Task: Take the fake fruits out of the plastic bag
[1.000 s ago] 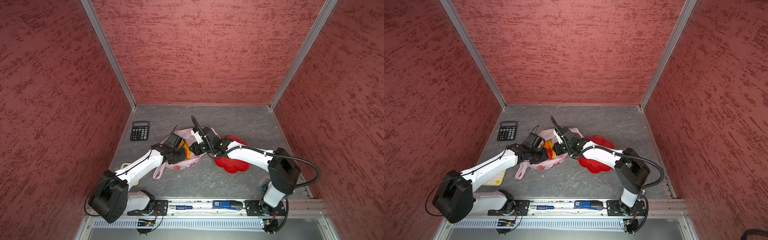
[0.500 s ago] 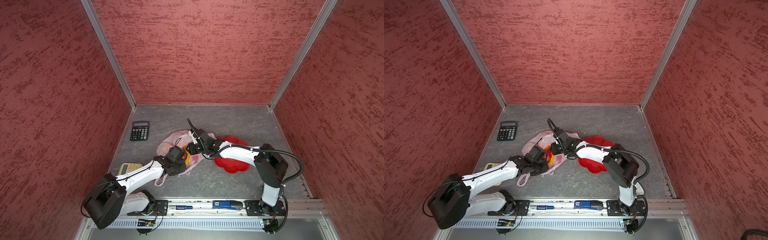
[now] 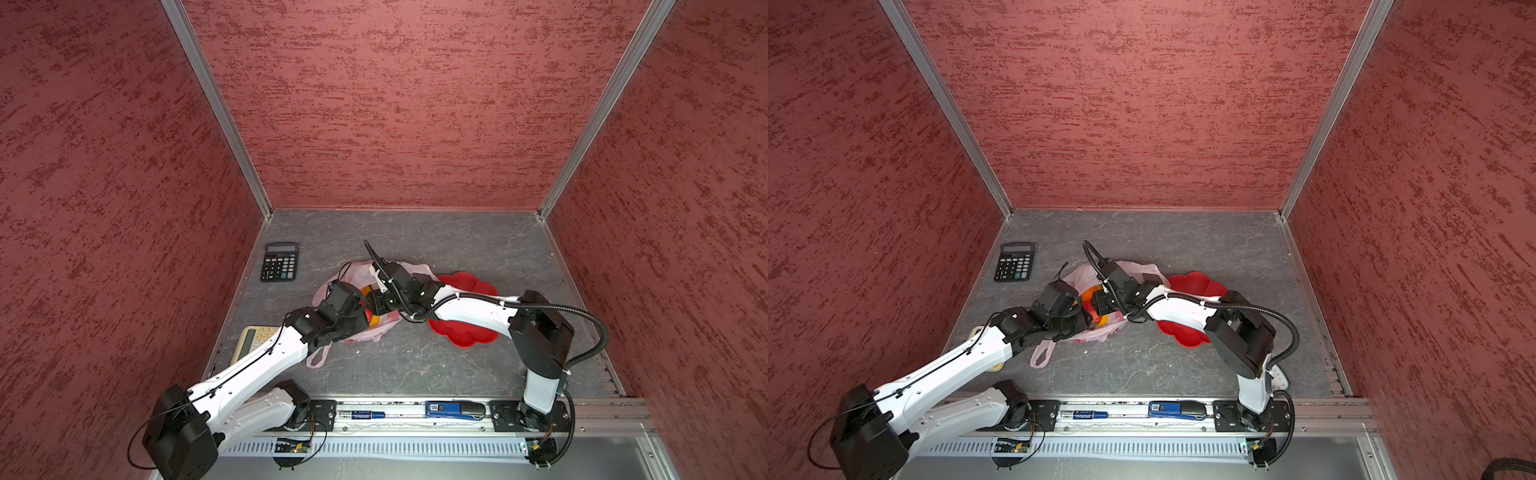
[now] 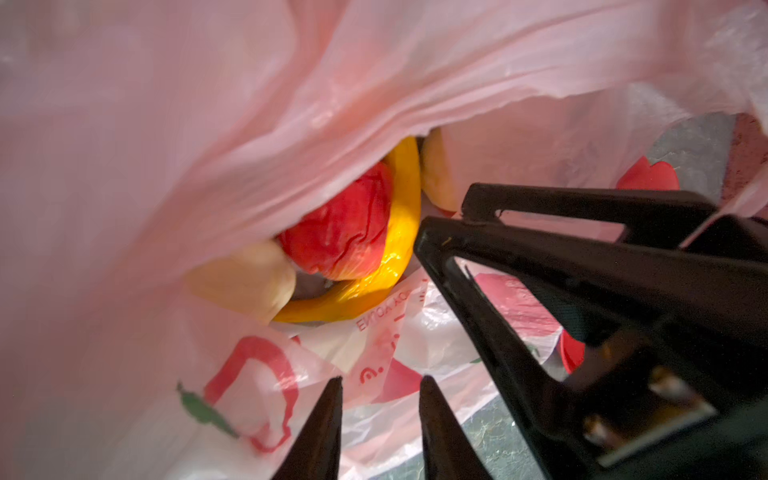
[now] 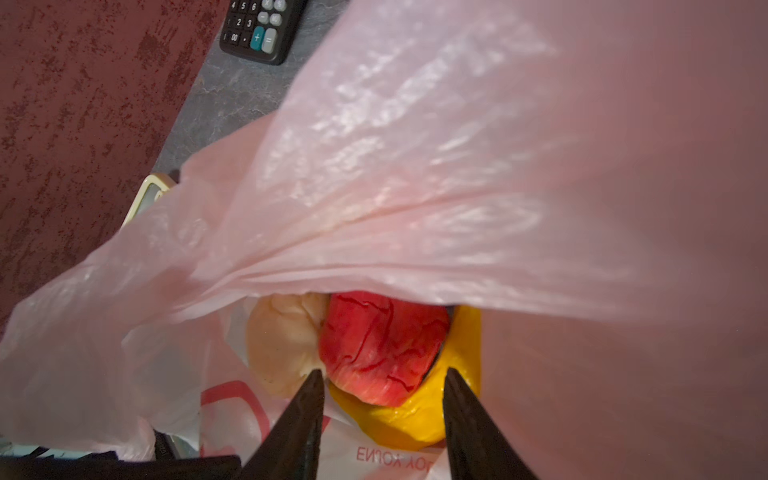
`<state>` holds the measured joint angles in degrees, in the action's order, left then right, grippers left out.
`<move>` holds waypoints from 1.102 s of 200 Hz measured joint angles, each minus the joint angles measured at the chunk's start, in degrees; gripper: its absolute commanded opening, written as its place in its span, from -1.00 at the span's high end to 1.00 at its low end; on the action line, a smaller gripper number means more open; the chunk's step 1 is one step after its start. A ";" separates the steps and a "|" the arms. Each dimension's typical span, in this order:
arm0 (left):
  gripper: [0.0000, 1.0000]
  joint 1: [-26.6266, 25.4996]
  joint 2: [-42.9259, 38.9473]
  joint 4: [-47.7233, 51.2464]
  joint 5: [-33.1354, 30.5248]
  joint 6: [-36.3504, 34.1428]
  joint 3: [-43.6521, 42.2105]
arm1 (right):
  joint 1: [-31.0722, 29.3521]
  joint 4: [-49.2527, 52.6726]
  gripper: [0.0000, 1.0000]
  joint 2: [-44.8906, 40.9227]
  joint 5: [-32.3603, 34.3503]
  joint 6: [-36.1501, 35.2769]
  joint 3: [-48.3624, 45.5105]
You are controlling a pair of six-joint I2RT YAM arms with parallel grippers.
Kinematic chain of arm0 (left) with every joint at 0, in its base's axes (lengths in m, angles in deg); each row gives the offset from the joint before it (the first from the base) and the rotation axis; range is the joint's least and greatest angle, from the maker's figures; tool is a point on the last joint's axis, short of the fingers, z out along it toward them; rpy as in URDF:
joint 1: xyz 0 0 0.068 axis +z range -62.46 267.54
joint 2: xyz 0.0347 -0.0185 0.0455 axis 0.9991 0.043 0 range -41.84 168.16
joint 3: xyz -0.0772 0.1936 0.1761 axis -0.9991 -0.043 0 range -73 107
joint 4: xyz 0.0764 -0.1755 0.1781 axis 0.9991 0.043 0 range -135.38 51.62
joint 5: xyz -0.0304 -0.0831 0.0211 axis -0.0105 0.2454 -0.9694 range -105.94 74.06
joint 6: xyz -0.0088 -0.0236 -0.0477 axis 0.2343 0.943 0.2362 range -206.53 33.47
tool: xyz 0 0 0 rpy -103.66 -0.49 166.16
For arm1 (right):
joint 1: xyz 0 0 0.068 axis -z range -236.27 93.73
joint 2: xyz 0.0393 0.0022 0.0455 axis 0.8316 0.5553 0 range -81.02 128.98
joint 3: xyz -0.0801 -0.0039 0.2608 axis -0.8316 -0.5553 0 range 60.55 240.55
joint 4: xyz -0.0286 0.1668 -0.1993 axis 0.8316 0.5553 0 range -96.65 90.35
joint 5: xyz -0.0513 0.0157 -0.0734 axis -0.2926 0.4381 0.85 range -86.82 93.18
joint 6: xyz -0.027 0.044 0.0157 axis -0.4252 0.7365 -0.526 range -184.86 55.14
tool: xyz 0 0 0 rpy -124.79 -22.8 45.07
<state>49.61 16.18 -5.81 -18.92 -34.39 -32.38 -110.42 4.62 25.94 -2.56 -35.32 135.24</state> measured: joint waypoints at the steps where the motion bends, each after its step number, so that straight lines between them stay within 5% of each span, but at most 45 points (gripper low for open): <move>1: 0.31 0.00 -0.07 0.11 -0.04 0.04 0.00 | -0.04 0.00 -0.04 0.02 0.00 0.02 0.04; 58: 0.32 -0.02 -8.28 6.43 -4.50 2.34 0.00 | -1.55 1.46 -0.24 4.48 0.57 -0.61 5.75; 153: 0.02 0.61 -13.81 16.04 -9.68 3.04 3.76 | -1.90 6.21 -0.33 9.11 1.53 0.31 8.52; 220: -0.04 14.47 -13.75 14.64 -8.63 -2.91 1.29 | -2.05 6.10 -0.38 11.08 1.38 1.75 9.29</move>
<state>64.07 2.44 8.83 -27.56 -37.29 -31.09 -112.47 10.72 37.02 -1.18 -33.57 144.53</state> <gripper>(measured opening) 0.522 0.690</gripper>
